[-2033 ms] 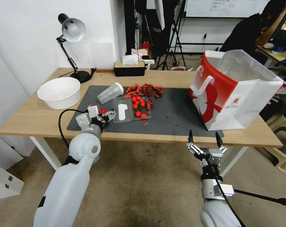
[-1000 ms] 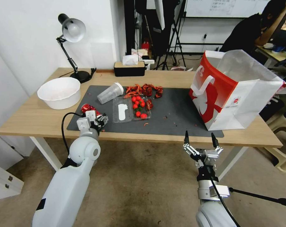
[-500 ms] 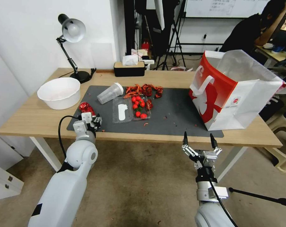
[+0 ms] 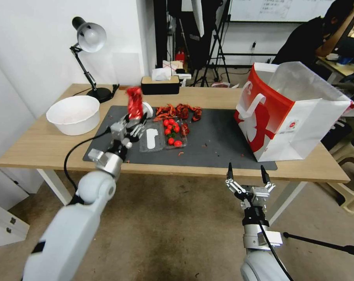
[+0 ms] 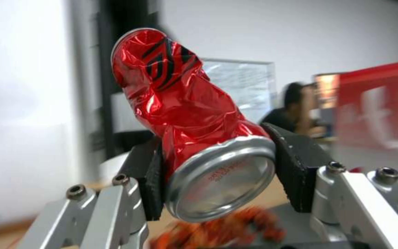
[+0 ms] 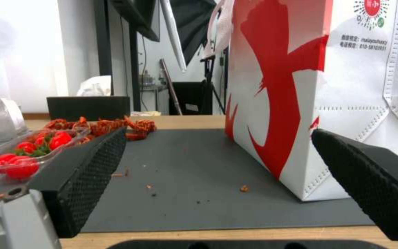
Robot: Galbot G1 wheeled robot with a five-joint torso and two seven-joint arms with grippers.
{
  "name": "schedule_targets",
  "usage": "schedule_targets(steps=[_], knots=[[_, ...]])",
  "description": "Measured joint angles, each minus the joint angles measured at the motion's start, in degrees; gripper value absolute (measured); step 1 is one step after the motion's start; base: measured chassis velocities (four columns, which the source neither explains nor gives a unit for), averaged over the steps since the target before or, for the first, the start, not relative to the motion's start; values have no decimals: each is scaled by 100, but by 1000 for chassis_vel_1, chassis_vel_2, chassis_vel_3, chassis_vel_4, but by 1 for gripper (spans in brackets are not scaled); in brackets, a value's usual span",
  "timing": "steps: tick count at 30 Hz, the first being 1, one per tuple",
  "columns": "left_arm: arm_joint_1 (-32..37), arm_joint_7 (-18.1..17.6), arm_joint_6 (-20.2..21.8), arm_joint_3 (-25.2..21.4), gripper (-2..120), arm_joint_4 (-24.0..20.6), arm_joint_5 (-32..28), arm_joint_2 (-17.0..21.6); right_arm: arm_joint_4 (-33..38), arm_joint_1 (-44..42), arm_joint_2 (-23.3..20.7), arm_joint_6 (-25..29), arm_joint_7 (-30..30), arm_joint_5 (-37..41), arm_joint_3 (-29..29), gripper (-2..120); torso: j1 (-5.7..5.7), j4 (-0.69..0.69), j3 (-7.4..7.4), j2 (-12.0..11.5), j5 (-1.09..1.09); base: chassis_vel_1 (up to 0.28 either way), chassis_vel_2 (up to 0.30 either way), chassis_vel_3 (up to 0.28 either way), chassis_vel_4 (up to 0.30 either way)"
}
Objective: Pick up the trash from the table and place it into the takeout bag.
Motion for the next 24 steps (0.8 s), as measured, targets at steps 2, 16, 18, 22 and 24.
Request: schedule_targets(steps=[2,16,18,22,24], knots=[[-265,109,-69,267,49,88,-146,112,-9,12,8,-1,0,-9,6,100,0,-1,0,0,2,0,0,0,0],[-3026,382,-62,2668,49,990,-1185,-62,-107,94,66,-25,26,-55,100,100,1,1,0,-1,2,0,0,0,0],[-3439,374,-59,3017,49,1166,-1281,-239,-123,102,70,-25,29,-61,105,100,1,0,0,0,2,0,0,0,0],[-4305,290,-58,3835,49,1623,-1474,-724,-148,114,73,-26,47,-74,150,100,2,-3,1,-1,3,0,0,0,0],[-4486,260,-55,3991,49,1726,-1529,-843,-148,114,74,-26,51,-75,158,100,1,-2,0,-1,3,0,0,0,0]])
